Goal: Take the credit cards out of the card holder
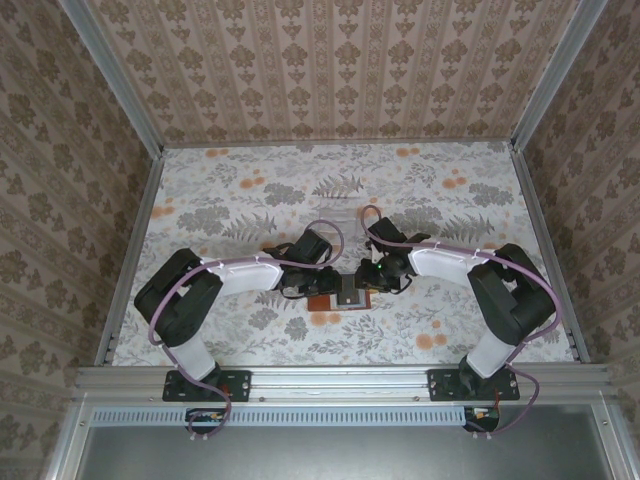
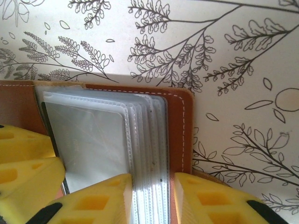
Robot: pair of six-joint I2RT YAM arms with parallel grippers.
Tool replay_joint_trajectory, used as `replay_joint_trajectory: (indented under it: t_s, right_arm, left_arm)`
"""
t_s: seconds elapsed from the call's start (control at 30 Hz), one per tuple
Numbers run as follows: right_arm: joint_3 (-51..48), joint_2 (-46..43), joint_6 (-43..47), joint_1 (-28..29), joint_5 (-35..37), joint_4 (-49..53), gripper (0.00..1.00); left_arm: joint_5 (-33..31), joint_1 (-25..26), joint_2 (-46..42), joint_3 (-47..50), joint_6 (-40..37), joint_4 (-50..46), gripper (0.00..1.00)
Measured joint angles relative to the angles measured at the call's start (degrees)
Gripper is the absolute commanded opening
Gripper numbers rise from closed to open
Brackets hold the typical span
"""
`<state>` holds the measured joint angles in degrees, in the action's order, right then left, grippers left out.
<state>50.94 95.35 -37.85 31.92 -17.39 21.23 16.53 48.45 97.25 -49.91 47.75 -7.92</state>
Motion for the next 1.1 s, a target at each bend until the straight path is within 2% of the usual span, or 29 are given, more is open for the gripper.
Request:
replay_joint_trajectory:
  t_s: [0.13, 0.53, 0.67, 0.87, 0.97, 1.1]
  right_arm:
    - [0.0, 0.0, 0.0, 0.0, 0.0, 0.0, 0.3]
    - [0.0, 0.0, 0.0, 0.0, 0.0, 0.1, 0.31]
    - [0.0, 0.0, 0.1, 0.0, 0.1, 0.2, 0.39]
    - [0.5, 0.0, 0.4, 0.2, 0.3, 0.6, 0.43]
    - [0.5, 0.0, 0.4, 0.2, 0.4, 0.7, 0.41]
    - [0.5, 0.0, 0.6, 0.2, 0.8, 1.3, 0.32]
  left_arm:
    - [0.0, 0.0, 0.0, 0.0, 0.0, 0.0, 0.25]
    - [0.2, 0.0, 0.2, 0.0, -0.2, 0.1, 0.25]
    - [-0.2, 0.0, 0.3, -0.2, -0.8, -0.5, 0.23]
    - [-2.7, 0.0, 0.1, -1.1, -2.2, -3.9, 0.22]
    - [-3.8, 0.2, -0.6, -1.1, -2.6, -5.0, 0.22]
    - [-4.9, 0.3, -1.8, -1.1, -2.8, -6.4, 0.22]
